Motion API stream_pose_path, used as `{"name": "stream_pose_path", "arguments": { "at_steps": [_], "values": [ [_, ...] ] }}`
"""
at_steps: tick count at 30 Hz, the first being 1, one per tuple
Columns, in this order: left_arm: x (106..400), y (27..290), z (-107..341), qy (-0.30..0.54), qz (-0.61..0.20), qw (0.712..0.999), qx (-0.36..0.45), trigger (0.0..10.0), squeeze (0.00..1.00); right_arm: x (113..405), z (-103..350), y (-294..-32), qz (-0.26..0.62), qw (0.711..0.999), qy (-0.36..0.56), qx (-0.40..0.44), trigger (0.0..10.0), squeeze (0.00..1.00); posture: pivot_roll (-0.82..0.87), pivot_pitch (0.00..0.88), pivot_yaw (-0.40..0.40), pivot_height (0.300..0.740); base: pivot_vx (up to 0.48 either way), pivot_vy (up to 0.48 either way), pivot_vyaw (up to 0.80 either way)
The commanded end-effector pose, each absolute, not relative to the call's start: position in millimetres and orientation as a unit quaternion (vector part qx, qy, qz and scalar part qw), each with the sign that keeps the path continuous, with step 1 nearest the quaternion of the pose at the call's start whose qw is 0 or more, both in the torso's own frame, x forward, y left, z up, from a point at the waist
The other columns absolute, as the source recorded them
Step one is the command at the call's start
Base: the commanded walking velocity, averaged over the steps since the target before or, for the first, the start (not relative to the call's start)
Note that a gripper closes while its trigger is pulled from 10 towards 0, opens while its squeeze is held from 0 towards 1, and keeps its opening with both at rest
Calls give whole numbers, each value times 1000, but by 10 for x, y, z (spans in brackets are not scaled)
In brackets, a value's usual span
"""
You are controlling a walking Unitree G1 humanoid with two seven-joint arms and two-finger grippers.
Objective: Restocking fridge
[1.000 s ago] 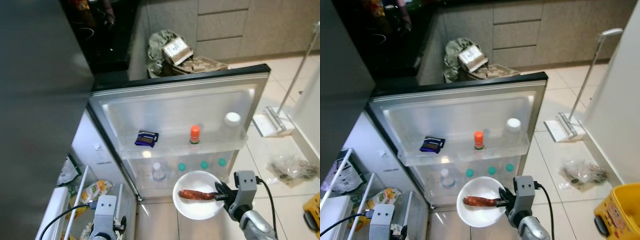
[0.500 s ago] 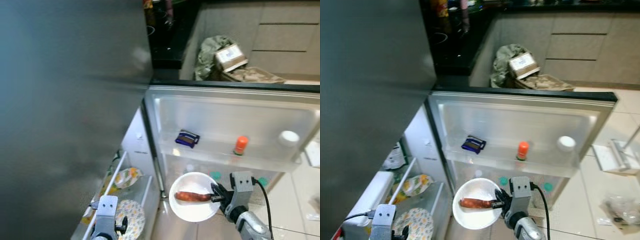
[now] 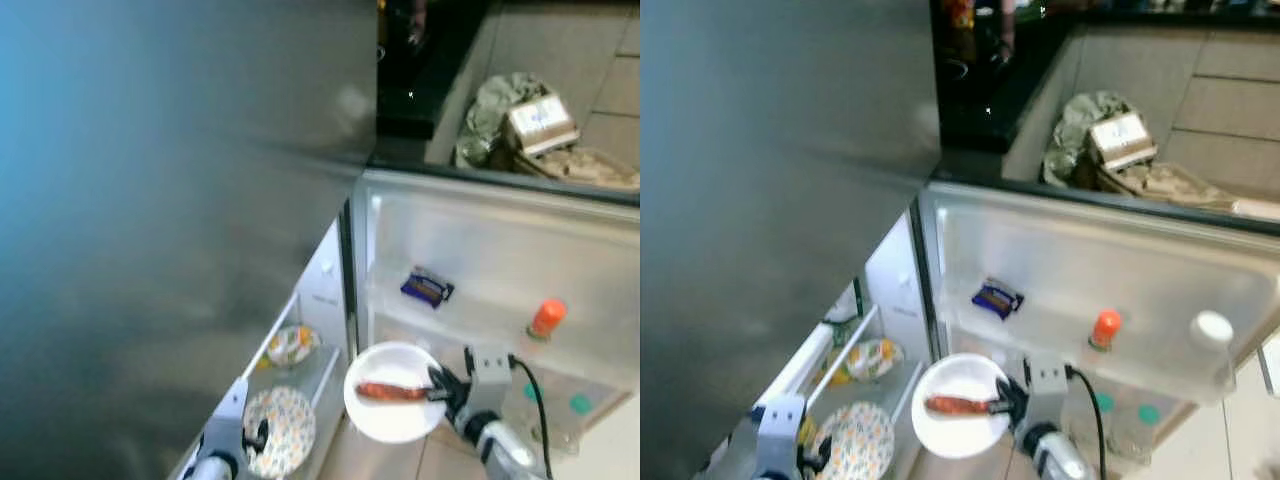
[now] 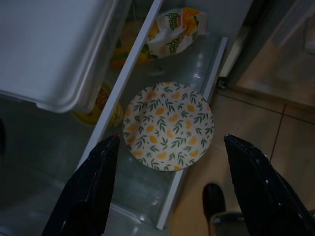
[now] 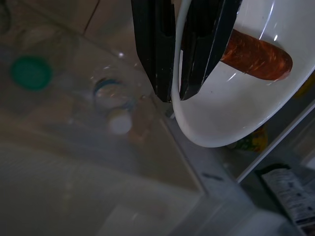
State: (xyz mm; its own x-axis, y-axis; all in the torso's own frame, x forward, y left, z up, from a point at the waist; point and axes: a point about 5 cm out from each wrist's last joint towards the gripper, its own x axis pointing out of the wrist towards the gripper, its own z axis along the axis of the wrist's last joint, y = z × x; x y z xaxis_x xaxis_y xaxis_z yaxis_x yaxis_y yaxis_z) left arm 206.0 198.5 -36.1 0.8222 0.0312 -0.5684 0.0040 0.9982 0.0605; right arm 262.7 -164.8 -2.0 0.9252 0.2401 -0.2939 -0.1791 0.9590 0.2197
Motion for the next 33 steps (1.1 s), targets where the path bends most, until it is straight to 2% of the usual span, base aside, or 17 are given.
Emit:
{"name": "stream_pose_path", "arguments": {
  "at_steps": [1, 15, 30, 33],
  "values": [
    [1916, 2143, -443, 326, 25, 944, 38, 10000, 0, 2600, -53, -1635, 104, 975, 167, 103, 10000, 0, -97, 97, 46, 717, 0, 0, 0],
    [1914, 2112, -448, 327, 17, 944, 35, 10000, 0, 2590, -71, -1627, 111, 974, 172, 102, 10000, 0, -97, 95, 43, 717, 0, 0, 0],
    [1909, 2104, -459, 327, 13, 944, 38, 10000, 0, 2592, -71, -1616, 116, 973, 173, 101, 10000, 0, -98, 94, 42, 717, 0, -445, 0],
    [1907, 2107, -460, 327, 15, 944, 37, 10000, 0, 2591, -71, -1616, 117, 973, 172, 101, 10000, 0, -98, 94, 42, 717, 0, 0, 0]
  ]
}}
